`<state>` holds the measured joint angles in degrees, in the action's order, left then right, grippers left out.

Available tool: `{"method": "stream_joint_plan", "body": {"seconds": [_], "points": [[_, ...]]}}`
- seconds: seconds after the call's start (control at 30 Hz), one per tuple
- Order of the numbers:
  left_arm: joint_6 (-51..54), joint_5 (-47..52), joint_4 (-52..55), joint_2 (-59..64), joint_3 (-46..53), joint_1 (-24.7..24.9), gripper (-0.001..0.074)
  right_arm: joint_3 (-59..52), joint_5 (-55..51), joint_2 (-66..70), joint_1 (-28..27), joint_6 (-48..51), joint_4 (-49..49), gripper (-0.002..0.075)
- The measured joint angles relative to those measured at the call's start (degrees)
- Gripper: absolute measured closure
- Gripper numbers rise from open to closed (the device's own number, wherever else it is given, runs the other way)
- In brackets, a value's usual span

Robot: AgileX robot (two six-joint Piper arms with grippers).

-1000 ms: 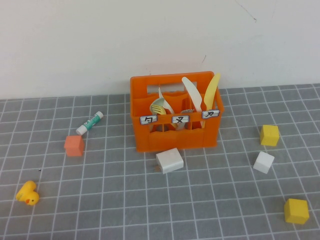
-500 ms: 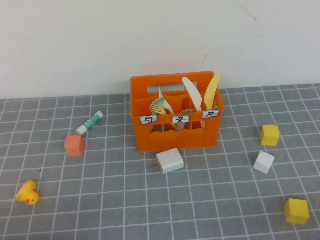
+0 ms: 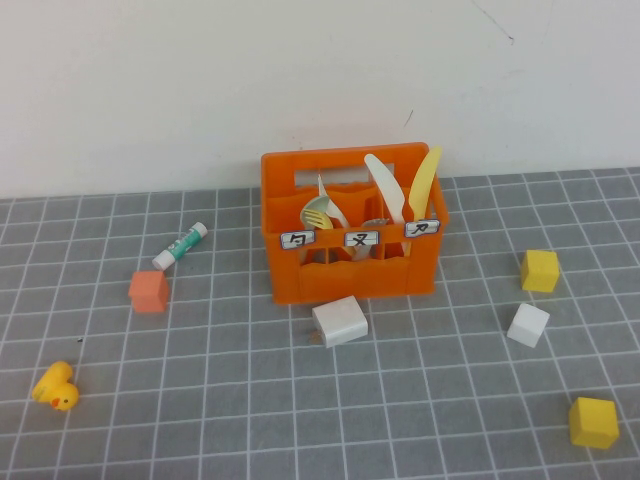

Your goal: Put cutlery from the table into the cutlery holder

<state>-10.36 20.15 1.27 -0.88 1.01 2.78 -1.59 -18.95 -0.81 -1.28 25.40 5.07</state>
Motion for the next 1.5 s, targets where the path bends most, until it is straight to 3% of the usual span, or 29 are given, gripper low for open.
{"method": "stream_joint_plan", "body": {"seconds": [0.43,1.5], "points": [[0.0,0.0,0.0,0.0,0.0,0.0,0.0736,0.0,0.0,0.0,0.0,-19.9,-8.5,0.0727],[0.6,0.0,0.0,0.0,0.0,0.0,0.0735,0.1,-0.6,0.0,0.0,-20.9,-9.9,0.0727]]}}
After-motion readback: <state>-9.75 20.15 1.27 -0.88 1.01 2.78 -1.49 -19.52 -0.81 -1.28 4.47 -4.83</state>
